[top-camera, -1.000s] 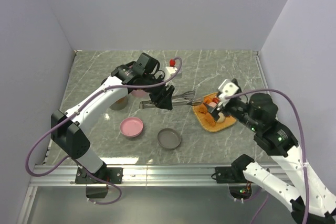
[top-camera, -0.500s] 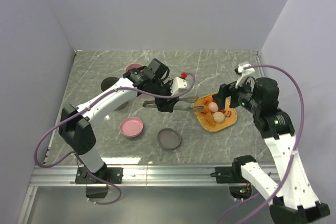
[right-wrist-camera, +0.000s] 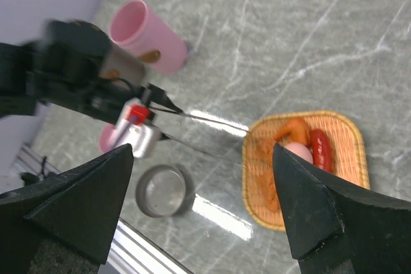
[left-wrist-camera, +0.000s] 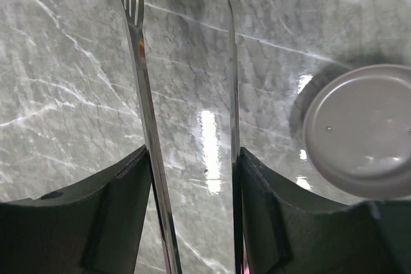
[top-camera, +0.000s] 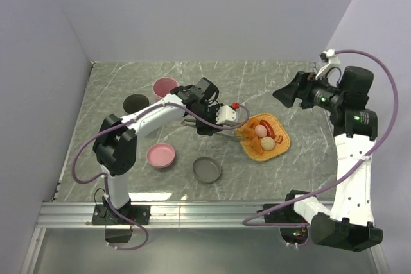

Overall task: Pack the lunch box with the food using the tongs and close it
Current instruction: Pick up the food using the clamp

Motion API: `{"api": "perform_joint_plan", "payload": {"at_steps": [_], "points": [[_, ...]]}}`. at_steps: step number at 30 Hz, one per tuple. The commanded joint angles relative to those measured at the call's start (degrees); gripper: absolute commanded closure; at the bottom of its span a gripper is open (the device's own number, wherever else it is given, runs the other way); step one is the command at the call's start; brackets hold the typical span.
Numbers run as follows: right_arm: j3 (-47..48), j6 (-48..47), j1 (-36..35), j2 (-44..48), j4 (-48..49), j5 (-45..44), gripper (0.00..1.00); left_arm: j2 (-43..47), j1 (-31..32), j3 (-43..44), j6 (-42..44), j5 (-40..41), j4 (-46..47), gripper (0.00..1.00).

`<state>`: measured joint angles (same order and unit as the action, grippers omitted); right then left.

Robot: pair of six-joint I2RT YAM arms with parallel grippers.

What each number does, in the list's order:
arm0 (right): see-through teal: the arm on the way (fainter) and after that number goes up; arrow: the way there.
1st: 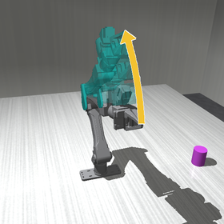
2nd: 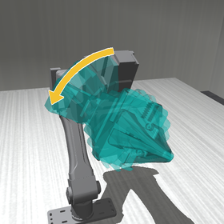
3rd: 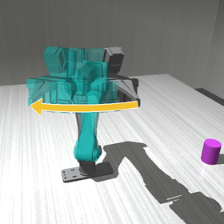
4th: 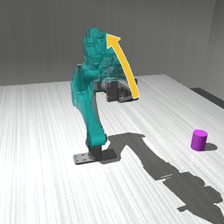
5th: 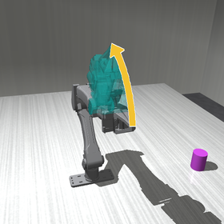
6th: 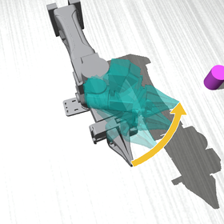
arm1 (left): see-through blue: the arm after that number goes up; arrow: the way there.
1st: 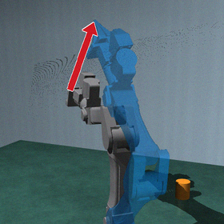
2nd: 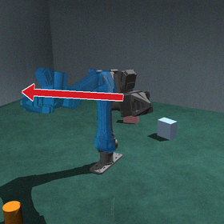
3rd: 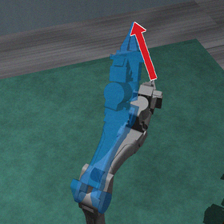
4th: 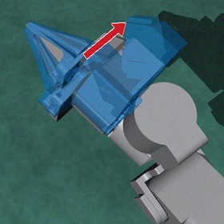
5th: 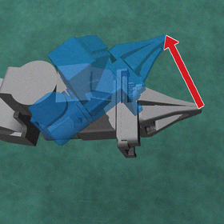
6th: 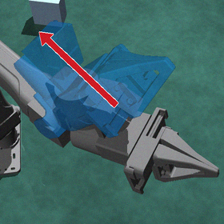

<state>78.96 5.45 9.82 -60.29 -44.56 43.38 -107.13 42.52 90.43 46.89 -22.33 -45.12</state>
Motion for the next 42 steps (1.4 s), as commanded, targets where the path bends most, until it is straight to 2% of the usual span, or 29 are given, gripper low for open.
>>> {"api": "perform_joint_plan", "payload": {"at_steps": [1, 7, 30, 42], "points": [[4.79, 2.54, 2.65, -1.05, -1.41, 8.03, 0.04, -0.70, 0.37, 3.70, 3.55, -0.79, 1.97, 0.41], [4.98, 4.12, 6.08, -0.97, -0.01, 10.67, 0.04, -2.29, 0.54, 3.78, 3.99, -0.26, 3.81, 0.40], [4.98, 4.74, 7.23, -0.70, 0.61, 12.87, 0.03, -9.14, 2.92, 8.26, 6.02, -0.61, 2.15, 0.41], [4.19, 4.13, 7.84, -0.18, 0.61, 13.23, 0.03, -7.49, 2.92, 8.53, 4.61, 0.00, 1.71, 0.57]]}}
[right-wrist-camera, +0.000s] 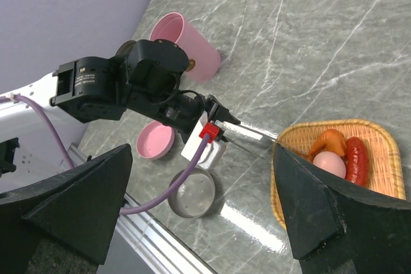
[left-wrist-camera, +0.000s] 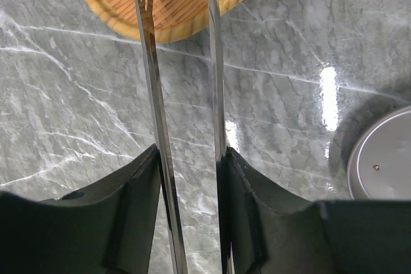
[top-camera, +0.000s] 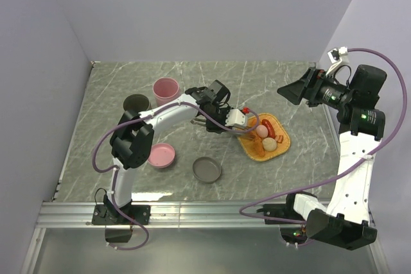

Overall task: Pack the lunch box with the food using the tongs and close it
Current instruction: Pick up the food using the clamp

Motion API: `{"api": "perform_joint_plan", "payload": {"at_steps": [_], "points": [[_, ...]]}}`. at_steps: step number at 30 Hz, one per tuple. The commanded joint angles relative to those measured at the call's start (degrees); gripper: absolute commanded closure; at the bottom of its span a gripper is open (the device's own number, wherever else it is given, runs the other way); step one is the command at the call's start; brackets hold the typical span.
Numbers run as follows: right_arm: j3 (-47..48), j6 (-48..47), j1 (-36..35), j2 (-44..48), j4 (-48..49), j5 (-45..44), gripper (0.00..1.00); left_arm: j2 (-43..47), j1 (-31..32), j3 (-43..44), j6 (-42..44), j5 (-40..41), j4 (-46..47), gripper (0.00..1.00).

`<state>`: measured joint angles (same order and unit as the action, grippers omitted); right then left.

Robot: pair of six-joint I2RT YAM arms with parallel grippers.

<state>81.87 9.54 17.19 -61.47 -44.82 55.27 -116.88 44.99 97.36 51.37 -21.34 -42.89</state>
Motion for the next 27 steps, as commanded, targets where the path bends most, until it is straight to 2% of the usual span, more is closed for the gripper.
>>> {"api": "perform_joint_plan", "payload": {"at_steps": [1, 12, 27], "points": [[1.11, 0.13, 0.56, 1.00, 1.13, 1.34, 0.03, 2.62, 0.45, 1.43, -0.22, -0.81, -0.61, 0.59], [-0.74, 1.36, 0.48, 2.15, 3.24, 1.95, 0.03, 8.33, 0.36, 0.02, -5.05, 1.21, -1.84, 0.79], [-1.71, 1.97, 0.65, 2.15, 4.83, 2.13, 0.03, 12.90, -1.48, 2.04, -11.55, 0.87, -4.04, 0.84]]}}
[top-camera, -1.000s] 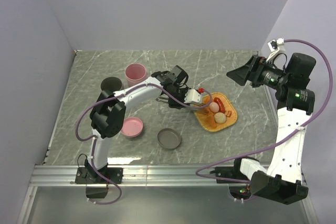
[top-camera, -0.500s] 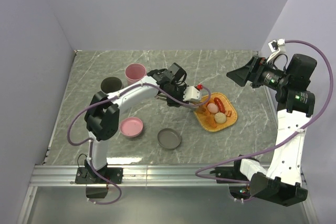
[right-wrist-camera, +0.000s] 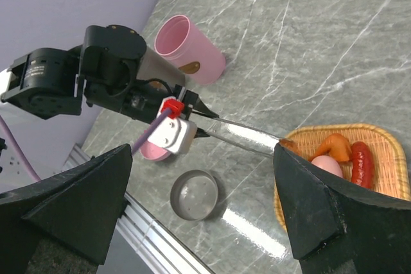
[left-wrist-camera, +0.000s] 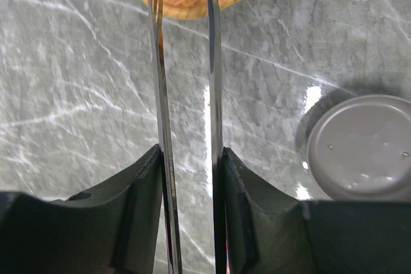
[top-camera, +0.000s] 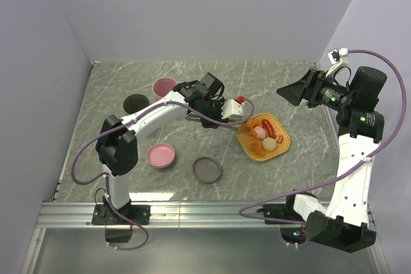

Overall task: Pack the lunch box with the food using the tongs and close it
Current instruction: Pick up the food using the clamp, then place the food into the lunch box

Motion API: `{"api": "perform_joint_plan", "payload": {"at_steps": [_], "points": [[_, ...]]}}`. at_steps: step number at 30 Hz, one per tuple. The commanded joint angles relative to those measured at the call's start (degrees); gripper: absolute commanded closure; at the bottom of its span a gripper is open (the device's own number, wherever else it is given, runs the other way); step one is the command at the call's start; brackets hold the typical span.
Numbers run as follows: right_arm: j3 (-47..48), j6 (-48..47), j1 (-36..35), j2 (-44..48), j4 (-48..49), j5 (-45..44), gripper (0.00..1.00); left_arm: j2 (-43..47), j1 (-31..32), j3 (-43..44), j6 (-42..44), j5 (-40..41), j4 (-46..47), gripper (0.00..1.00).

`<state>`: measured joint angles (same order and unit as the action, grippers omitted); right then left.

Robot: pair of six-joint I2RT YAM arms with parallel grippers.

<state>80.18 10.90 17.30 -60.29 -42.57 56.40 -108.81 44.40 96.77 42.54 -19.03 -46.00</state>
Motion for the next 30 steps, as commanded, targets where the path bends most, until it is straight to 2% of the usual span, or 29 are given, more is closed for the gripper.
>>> {"api": "perform_joint_plan", "payload": {"at_steps": [1, 5, 12, 17, 21, 30], "points": [[-0.03, 0.62, 0.46, 0.88, 2.66, 0.99, 0.03, 5.36, -1.33, 3.07, -3.25, -1.71, -1.37, 0.84], [-0.29, 0.79, 0.54, 0.70, 3.37, 0.82, 0.03, 8.87, -4.06, 3.95, -6.59, -3.82, -4.35, 0.84], [-1.60, 0.09, 0.45, 1.49, 4.42, -0.24, 0.03, 20.72, -10.20, 1.06, -13.18, -6.19, -6.55, 0.84], [-3.45, -0.61, 0.37, 2.02, 5.47, -0.85, 0.03, 30.84, -18.99, -5.53, -18.28, -7.60, -4.80, 0.83], [-3.89, -0.44, 0.37, 1.67, 5.83, -0.94, 0.03, 39.44, -25.32, -10.71, -19.25, -7.52, -5.68, 0.83], [-5.21, -0.96, -0.34, 1.76, 6.27, -1.82, 0.03, 52.64, -39.20, -21.08, -18.46, 2.50, -5.15, 0.83]]}}
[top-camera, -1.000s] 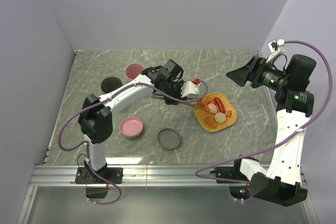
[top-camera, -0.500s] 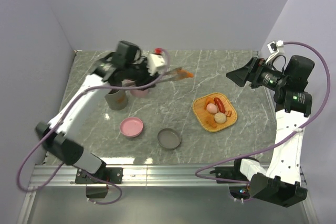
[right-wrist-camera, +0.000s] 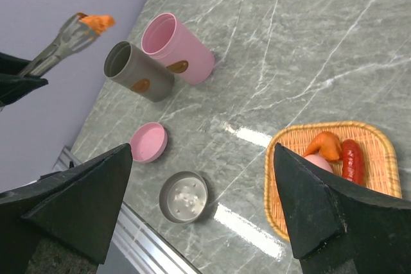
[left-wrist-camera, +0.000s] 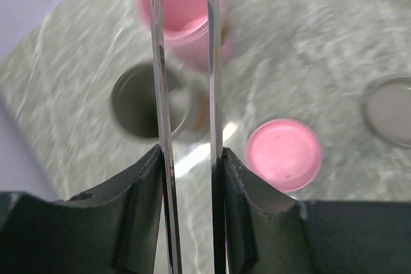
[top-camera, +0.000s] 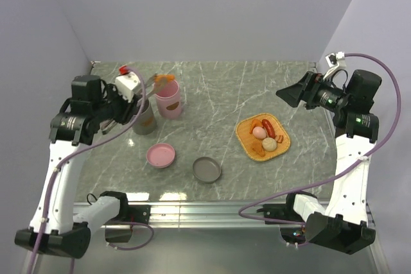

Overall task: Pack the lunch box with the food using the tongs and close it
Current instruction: Place the food into the lunch box

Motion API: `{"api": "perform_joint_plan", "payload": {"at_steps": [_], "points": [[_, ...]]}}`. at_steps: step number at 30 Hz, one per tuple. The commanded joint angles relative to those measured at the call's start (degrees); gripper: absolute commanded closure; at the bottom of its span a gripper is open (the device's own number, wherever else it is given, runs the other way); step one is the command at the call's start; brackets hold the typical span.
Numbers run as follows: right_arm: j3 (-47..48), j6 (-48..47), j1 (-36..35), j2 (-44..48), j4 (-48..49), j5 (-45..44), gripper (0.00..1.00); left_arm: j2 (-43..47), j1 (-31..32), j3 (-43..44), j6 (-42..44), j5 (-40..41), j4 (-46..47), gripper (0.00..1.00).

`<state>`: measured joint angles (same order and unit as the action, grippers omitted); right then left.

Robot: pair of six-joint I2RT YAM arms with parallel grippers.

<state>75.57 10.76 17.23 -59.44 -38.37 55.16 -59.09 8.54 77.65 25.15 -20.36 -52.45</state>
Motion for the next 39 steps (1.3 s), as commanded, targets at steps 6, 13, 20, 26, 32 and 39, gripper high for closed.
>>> {"api": "perform_joint_plan", "payload": {"at_steps": [6, 13, 20, 26, 32, 39], "points": [[-1.39, -1.71, -0.45, 1.87, 1.46, -1.28, 0.02, 6.35, -10.02, -4.34, -1.42, 5.94, -1.69, 0.82], [-1.57, -3.11, -0.54, 2.84, 0.23, -1.63, 0.02, 7.76, -11.08, -7.59, -2.38, 7.35, -3.89, 0.82], [-2.36, -3.38, -0.53, 3.89, 0.49, -1.54, 0.02, 8.20, -11.17, -9.26, -4.32, 9.54, -4.86, 0.80], [-2.88, -2.94, -0.45, 3.89, 1.37, -0.93, 0.02, 7.24, -11.17, -9.88, -5.37, 11.57, -4.95, 0.79], [-3.06, -3.12, -0.54, 3.89, 1.19, -0.67, 0.01, 6.27, -11.17, -9.36, -5.90, 13.06, -4.51, 0.68], [-3.06, -2.15, -0.62, 3.28, 1.54, 0.04, 0.01, 3.81, -11.17, -6.46, -5.46, 11.13, -5.38, 0.50]]}}
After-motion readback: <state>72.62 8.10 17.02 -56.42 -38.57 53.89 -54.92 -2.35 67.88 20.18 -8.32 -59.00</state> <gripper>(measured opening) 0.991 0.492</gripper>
